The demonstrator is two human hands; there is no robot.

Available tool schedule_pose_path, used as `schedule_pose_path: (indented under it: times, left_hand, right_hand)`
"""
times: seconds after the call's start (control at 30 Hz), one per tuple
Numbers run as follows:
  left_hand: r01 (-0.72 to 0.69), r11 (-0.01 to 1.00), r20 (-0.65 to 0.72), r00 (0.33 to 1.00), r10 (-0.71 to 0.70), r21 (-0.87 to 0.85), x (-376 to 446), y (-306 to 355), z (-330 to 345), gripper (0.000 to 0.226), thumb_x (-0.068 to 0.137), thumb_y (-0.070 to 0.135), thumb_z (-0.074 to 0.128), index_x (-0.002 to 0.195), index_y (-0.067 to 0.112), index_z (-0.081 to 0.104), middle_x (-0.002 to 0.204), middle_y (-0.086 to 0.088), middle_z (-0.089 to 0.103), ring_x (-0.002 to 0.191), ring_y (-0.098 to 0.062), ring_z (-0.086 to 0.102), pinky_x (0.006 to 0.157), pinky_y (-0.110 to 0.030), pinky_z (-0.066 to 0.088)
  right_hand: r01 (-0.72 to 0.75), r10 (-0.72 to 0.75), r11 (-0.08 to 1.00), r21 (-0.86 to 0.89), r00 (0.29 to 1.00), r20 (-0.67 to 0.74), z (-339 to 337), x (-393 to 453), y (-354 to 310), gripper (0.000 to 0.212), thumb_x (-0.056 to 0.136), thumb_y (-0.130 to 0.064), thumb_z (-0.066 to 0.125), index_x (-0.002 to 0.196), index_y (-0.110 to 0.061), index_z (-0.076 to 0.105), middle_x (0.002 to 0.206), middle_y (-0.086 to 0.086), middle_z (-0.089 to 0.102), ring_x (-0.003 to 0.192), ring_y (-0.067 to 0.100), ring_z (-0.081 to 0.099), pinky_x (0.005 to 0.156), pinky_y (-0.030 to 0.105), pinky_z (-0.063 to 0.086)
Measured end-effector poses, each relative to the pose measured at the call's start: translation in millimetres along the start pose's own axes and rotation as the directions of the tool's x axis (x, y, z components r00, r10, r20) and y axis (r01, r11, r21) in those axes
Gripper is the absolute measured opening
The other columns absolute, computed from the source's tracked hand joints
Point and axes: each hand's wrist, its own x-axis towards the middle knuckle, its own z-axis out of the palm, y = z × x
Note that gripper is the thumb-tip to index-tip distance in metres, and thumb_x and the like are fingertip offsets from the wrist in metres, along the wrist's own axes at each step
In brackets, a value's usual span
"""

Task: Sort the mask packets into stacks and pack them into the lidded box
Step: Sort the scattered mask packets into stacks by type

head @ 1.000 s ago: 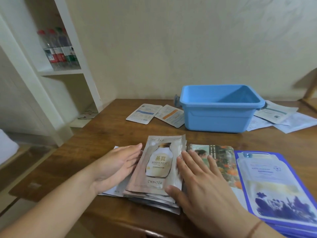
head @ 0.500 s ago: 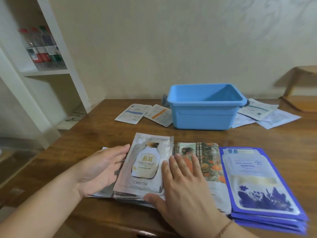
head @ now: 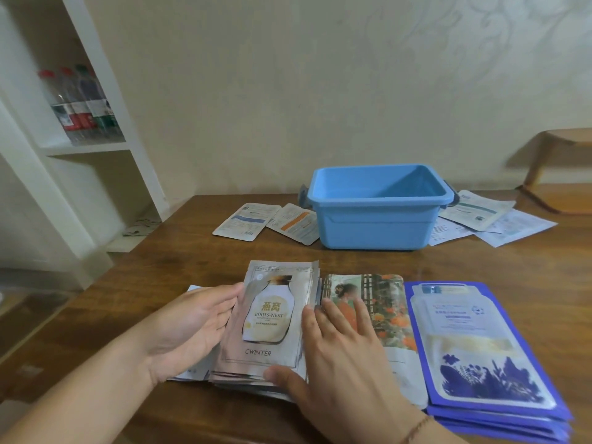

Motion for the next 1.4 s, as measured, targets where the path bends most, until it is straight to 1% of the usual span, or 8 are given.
schedule_pose_path:
  times: [0.2,0.3,0.4,0.47,0.57,0.73,0.97,1.4]
  left_hand:
    - [0.039,0.999,-0.027,0.999,-0.040,-0.014,-2,-1,10,0.020,0.100,0.016,0.046,0.109,0.011,0.064,0.088,0.002,0.078,0.079,-0.003,0.073,0.073,-0.024,0.052]
    - [0.019,0.998,-0.080,0.996,-0.023,-0.055,-3,-1,10,0.014,0.094,0.016,0.057,0.104,0.009,0.063,0.086,0.002,0.078,0.076,-0.001,0.072,0.083,-0.025,0.046]
    - [-0.094,0.992,-0.142,0.984,0.106,0.089,3,4,14,0.098,0.045,0.051,0.093,0.132,0.024,0.056,0.141,0.005,0.056,0.132,-0.008,0.048,0.113,-0.037,0.031]
    - [-0.244,0.935,-0.099,0.956,0.277,0.256,9,10,30,0.119,0.021,0.073,0.087,0.131,0.048,0.049,0.148,0.022,0.041,0.140,-0.003,0.033,0.117,-0.041,0.024]
    - [-0.505,0.631,0.224,0.852,0.473,0.588,23,23,100,0.093,0.046,0.092,0.059,0.131,0.067,0.028,0.143,0.052,0.015,0.134,0.026,0.010,0.118,-0.023,0.011]
    - [-0.575,0.283,0.517,0.817,0.257,0.768,92,29,228,0.077,0.093,0.054,0.053,0.155,0.034,0.014,0.158,0.027,0.003,0.144,0.011,0.001,0.109,-0.006,0.002]
    - [-0.477,0.291,0.461,0.878,0.126,0.829,165,17,319,0.071,0.097,0.046,0.050,0.154,0.015,0.022,0.162,0.000,0.021,0.146,-0.016,0.024,0.114,-0.028,0.023]
    - [-0.491,0.169,0.445,0.861,0.248,0.855,211,-1,330,0.085,0.092,0.045,0.060,0.157,0.024,0.010,0.165,0.007,0.000,0.151,-0.014,0.001,0.123,-0.037,0.011]
  right_hand:
    - [0.029,-0.033,0.998,0.050,0.996,0.081,-11,1,-3,0.095,0.079,-0.077,0.033,0.114,0.003,0.068,0.112,0.018,0.071,0.116,0.031,0.062,0.106,0.055,0.019]
    - [0.090,-0.096,0.995,0.047,0.984,0.149,-31,3,7,0.099,0.086,-0.077,0.026,0.152,-0.004,0.018,0.159,0.013,0.024,0.150,0.024,0.008,0.115,0.053,-0.014]
    - [0.052,-0.084,0.986,0.158,0.976,0.201,-61,2,37,0.114,0.069,-0.084,0.008,0.154,-0.009,0.006,0.163,0.005,0.009,0.150,0.014,-0.008,0.116,0.045,-0.020]
    - [0.000,-0.026,0.981,0.192,0.991,0.130,-72,-1,65,0.117,0.061,-0.081,0.003,0.154,-0.011,0.013,0.162,0.001,0.016,0.150,0.012,-0.004,0.118,0.039,-0.016]
    - [-0.084,0.085,0.986,0.148,0.996,-0.003,-76,-3,131,0.092,0.081,-0.080,0.016,0.148,-0.018,0.031,0.155,-0.004,0.034,0.148,0.013,0.016,0.120,0.035,0.007]
    - [-0.347,0.349,0.937,0.036,0.936,-0.040,-65,19,254,0.038,0.090,-0.052,0.048,0.116,-0.025,0.053,0.125,-0.005,0.057,0.123,0.018,0.050,0.093,0.034,0.046]
    - [-0.288,0.293,0.956,-0.059,0.949,0.115,-26,83,351,0.044,0.098,-0.044,0.039,0.137,-0.028,0.050,0.161,0.001,0.014,0.149,0.026,0.005,0.115,0.049,0.026]
    - [-0.037,0.073,0.991,-0.129,0.957,0.281,-43,24,357,0.072,0.095,-0.064,0.019,0.152,-0.020,0.027,0.162,-0.004,0.016,0.146,0.015,0.020,0.117,0.032,0.019]
